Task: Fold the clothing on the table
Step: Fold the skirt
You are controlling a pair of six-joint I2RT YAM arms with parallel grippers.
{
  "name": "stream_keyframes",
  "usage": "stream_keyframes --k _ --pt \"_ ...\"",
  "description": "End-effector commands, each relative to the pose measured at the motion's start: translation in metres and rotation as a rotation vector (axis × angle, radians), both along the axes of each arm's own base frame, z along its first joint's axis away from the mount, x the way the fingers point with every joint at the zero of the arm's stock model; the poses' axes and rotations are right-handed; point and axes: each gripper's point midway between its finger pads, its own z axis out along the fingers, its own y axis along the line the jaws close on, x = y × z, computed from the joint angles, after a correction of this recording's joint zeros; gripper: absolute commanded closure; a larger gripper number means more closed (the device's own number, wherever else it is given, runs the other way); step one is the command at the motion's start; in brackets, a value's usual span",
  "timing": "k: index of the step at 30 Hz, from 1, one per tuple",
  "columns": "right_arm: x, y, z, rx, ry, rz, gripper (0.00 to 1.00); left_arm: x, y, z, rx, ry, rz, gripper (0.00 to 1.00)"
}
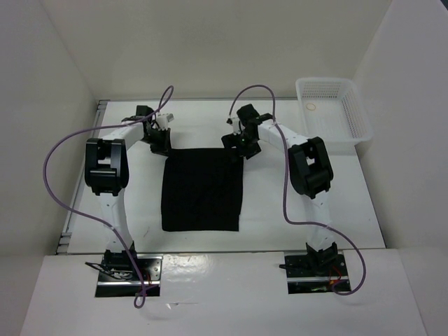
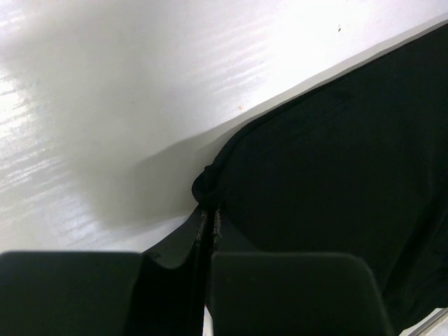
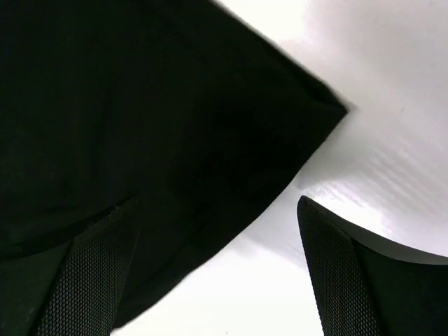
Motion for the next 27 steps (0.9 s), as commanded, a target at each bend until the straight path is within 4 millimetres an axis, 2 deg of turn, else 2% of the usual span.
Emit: stream_keyframes --k 1,8,9,10,11,17,22,26,27 --pt "0.039 0.004 0.014 0.031 -0.117 -0.064 0.06 -0.01 0.007 0.005 0.028 0.016 0.019 1.0" --pt "0.058 -0.002 0.006 -0.013 -0.186 -0.088 0.1 -0.015 0.006 0.003 0.023 0.031 0.008 1.0" --pt "0.059 -0.002 0.001 -0.018 -0.184 -0.08 0.1 -0.015 0.006 0.007 0.023 0.02 0.008 1.0" --pt "0.059 -0.002 -0.001 -0.022 -0.177 -0.08 0.13 -0.018 0.006 0.004 0.023 0.031 0.008 1.0" --pt "0.064 0.0 0.006 -0.013 -0.195 -0.08 0.15 -0.017 0.006 0.008 0.023 0.022 0.008 1.0" --pt "0.061 0.003 -0.012 -0.019 -0.146 -0.059 0.35 -0.023 0.006 0.002 0.026 0.037 0.0 1.0" --pt "0.056 0.0 -0.023 -0.029 -0.135 -0.05 0.47 -0.022 0.006 0.006 0.026 0.028 0.0 1.0" --pt "0.053 0.0 -0.025 -0.03 -0.13 -0.027 0.59 -0.023 0.005 0.007 0.02 0.024 -0.011 1.0" --pt "0.052 0.002 -0.025 -0.021 -0.126 -0.023 0.67 -0.023 0.005 0.007 0.02 0.024 -0.011 1.0"
